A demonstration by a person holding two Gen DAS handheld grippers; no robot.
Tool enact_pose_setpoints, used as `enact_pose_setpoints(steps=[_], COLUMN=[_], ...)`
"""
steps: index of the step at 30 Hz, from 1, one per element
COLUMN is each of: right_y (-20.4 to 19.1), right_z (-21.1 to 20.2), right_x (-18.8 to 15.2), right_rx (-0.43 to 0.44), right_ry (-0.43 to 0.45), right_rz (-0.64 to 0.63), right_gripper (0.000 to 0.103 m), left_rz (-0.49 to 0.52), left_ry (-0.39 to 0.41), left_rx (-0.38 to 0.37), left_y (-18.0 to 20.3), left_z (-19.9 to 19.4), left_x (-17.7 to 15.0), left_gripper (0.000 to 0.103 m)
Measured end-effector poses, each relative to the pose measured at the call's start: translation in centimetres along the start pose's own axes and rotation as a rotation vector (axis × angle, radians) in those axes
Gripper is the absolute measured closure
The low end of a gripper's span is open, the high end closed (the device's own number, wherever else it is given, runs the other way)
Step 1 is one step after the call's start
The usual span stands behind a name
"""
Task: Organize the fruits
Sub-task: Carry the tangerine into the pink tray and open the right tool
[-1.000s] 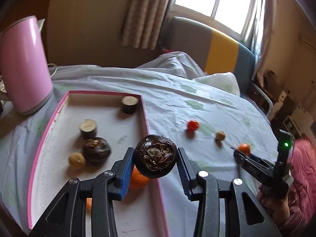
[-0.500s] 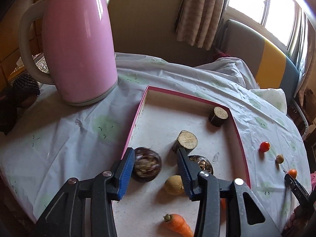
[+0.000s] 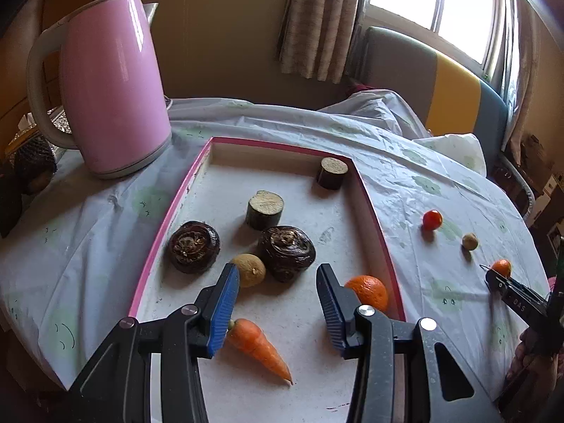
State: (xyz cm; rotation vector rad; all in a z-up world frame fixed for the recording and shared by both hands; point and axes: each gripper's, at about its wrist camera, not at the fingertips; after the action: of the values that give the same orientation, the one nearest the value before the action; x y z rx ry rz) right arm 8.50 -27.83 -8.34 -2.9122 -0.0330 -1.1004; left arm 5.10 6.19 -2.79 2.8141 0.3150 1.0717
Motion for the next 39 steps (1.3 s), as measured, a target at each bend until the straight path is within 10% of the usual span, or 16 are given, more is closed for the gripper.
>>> enact_pose_setpoints(steps=[20, 39], right_y=[-13.9, -21.3], right_z=[-2.8, -1.7], right_x=[1.8, 4.5], right_rx=[0.353, 0.454], right_ry=[0.0, -0.021], right_rz=[-0.206, -0.306], right_gripper=[0.064, 0.064], left_rz=[-0.033, -0.053], left_ry=[0.016, 0.018], left_rx=[-0.006, -0.015], left_y=[-1.8, -2.6], left_z=[-1.3, -1.8], left_x=[-0.6, -0.8], left_gripper=[0.057, 0.057])
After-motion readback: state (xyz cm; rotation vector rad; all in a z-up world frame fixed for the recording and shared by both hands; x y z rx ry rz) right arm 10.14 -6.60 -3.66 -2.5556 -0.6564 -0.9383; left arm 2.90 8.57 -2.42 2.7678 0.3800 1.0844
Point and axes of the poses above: each gripper's, at about its wrist camera, not at the fingertips, and z roughly the way its jaws point, y to its right, x to its top, and after that the axes turned 6 degrees about -z, right-handed
